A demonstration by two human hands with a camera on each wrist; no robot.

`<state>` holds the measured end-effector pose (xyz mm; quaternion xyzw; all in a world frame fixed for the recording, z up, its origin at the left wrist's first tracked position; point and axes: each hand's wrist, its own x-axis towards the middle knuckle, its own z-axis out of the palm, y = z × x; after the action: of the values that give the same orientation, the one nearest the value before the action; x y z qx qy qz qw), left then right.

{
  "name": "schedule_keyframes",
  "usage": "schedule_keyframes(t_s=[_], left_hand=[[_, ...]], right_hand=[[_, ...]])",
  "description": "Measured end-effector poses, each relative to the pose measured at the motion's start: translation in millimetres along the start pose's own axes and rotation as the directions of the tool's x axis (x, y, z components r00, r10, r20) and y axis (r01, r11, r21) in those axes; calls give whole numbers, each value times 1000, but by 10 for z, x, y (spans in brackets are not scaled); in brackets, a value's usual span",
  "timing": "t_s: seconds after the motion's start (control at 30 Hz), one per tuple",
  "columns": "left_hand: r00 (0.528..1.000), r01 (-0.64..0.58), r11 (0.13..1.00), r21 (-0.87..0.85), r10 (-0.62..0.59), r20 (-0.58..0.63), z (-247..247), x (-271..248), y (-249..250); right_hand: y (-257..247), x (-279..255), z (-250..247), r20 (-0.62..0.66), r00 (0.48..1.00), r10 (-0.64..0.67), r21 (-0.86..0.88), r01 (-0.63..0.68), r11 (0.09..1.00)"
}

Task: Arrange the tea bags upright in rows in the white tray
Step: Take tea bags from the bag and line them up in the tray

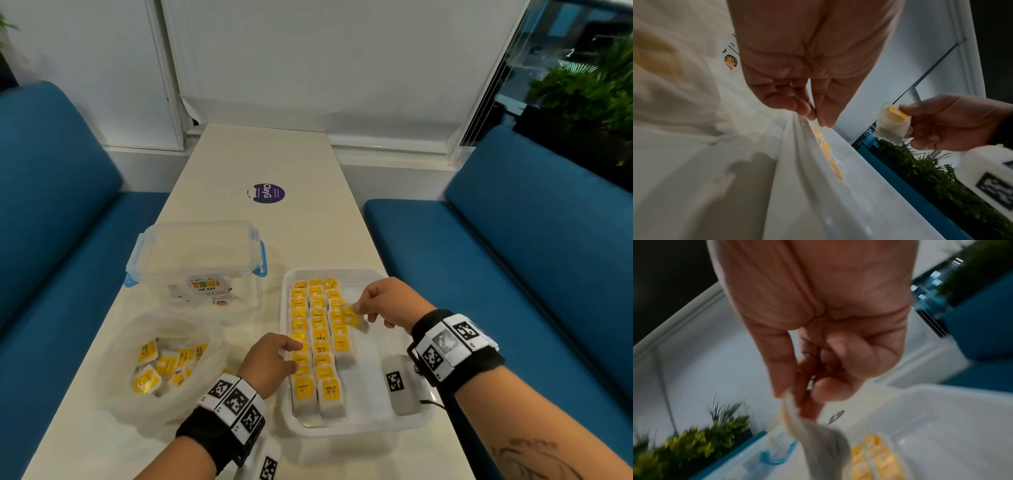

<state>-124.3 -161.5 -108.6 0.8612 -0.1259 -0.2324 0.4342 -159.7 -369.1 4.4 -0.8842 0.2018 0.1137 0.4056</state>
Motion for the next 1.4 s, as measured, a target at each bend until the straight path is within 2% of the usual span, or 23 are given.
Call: schedule_keyframes(t_s=[0.07, 0.17, 0.3, 0.4, 0.57, 0.63, 0.8, 1.03, 1.17, 1.4], left_hand=[[1000, -6, 1000, 2, 6, 0, -8, -10, 0], [999, -33, 998, 52, 33, 16, -4, -35, -7], [991, -128, 987, 94, 123, 54, 11, -54, -54], [992, -93, 989, 117, 82, 92, -4, -66, -33], [995, -44, 991, 123, 32, 93, -13, -62, -26], [995, -43, 991, 130, 31, 94, -12, -56, -34], [994, -59, 989, 136, 46, 99, -8, -41, -61], [995, -52, 988, 144, 38, 94, -1, -34, -116], [996, -50, 986, 156, 37, 85, 2, -29, -124], [997, -36, 982, 183, 22, 79, 8, -32, -104]], right_hand=[[33, 40, 58, -3, 1000, 31, -25, -31, 999], [76, 90, 155, -7, 999, 31, -169, -32, 985], [180, 170, 257, 82, 991, 102, -269, -77, 960], [254, 206, 302, 137, 983, 119, -347, -65, 936], [281, 205, 397, 327, 915, 237, -418, -85, 905], [305, 262, 442, 362, 890, 276, -422, -108, 900], [290, 434, 523, 370, 848, 380, -512, -155, 845], [306, 650, 621, 289, 844, 452, -597, -210, 774], [333, 667, 629, 311, 828, 466, -565, -233, 792], [367, 665, 620, 286, 844, 453, -505, -269, 820]])
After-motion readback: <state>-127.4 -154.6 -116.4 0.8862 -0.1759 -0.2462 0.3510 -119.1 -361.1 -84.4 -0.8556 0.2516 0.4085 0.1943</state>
